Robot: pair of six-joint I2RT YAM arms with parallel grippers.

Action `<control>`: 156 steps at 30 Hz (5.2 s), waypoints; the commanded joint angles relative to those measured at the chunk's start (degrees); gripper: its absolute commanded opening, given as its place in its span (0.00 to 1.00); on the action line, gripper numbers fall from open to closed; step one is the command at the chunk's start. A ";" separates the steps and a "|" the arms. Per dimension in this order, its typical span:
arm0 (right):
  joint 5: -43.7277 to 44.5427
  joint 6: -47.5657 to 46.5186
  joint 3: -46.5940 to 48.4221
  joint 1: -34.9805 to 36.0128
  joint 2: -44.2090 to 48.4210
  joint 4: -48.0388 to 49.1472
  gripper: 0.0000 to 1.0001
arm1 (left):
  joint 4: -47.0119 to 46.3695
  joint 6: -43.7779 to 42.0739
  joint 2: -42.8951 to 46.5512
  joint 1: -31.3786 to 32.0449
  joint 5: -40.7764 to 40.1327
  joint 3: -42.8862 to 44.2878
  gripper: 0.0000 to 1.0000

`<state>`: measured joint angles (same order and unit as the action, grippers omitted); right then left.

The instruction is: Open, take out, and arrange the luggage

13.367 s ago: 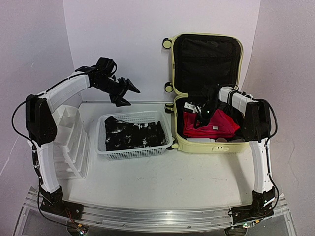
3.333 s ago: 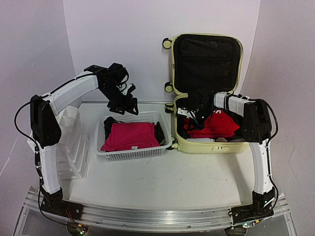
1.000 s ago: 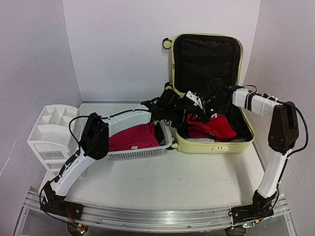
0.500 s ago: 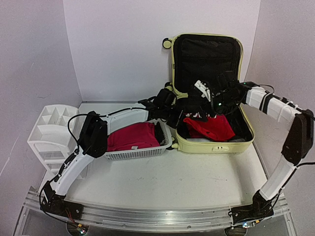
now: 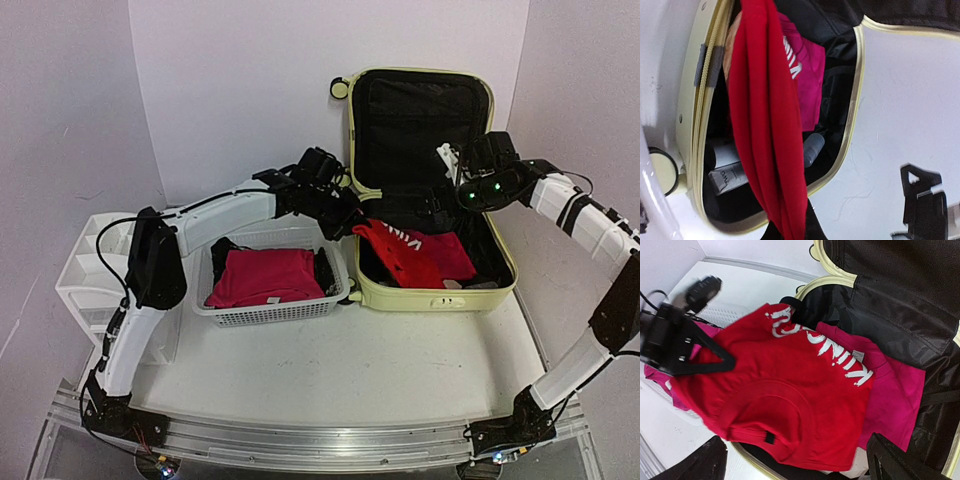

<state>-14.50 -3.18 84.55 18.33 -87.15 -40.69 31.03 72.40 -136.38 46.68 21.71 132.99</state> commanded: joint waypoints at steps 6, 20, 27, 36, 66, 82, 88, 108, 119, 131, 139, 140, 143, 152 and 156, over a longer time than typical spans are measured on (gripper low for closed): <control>-1.22 1.68 -0.01 0.33 1.61 -0.27 0.98 | 3.61 -12.73 16.42 -3.03 -0.99 -11.42 0.00; -4.41 1.24 1.25 0.34 -0.85 -1.71 0.98 | 1.75 -23.12 31.77 -7.87 -2.60 -34.05 0.00; -3.72 0.22 1.51 0.35 -1.22 -2.77 0.98 | -5.40 -21.62 38.67 -9.70 -4.44 -46.46 0.00; -3.07 -0.83 2.08 0.32 -1.86 -3.58 0.98 | -6.63 -23.13 42.91 -11.98 -5.61 -54.88 0.00; -3.56 -1.60 6.03 0.31 -6.54 -6.40 0.98 | 4.01 -48.27 48.48 -17.20 -10.44 -62.39 0.00; 4.29 -7.22 14.43 0.37 -17.50 -15.90 0.98 | 33.12 -45.39 41.67 -15.56 -36.50 -37.82 0.56; 0.30 -16.44 23.59 0.84 -27.03 -23.55 0.98 | 30.14 -54.03 32.59 -15.55 -22.04 -26.94 0.62; 19.38 -12.62 31.77 8.57 -44.14 -24.01 0.65 | 34.09 -61.59 18.55 -17.29 -10.32 -8.82 0.66; 18.16 -9.63 30.26 8.11 -43.02 -19.80 0.53 | 35.61 -60.43 17.99 -17.76 -8.55 -9.67 0.66; 10.00 -1.87 31.37 2.44 -35.50 -14.75 0.88 | 35.56 -59.38 18.75 -17.75 -7.41 -12.30 0.66; -0.04 -24.77 26.08 4.34 -34.63 -14.74 0.72 | 35.60 -59.98 18.18 -17.76 -7.11 -11.30 0.66; -2.19 -30.69 24.44 4.33 -33.97 -14.76 0.67 | 35.60 -60.21 18.10 -17.76 -6.79 -11.15 0.65; -2.36 -42.05 20.24 4.31 -33.13 -12.94 0.60 | 35.77 -60.48 17.78 -17.74 -6.21 -10.66 0.66; -3.73 -54.04 24.55 4.01 -38.33 -16.52 0.61 | 36.54 -60.37 17.68 -17.76 -5.97 -9.79 0.66; -2.62 -55.35 23.89 4.08 -39.00 -16.85 0.63 | 36.57 -60.08 18.13 -17.75 -6.02 -10.15 0.66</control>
<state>-15.88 -53.54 106.89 22.44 -124.86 -56.47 67.31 12.23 -119.33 28.93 15.07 120.73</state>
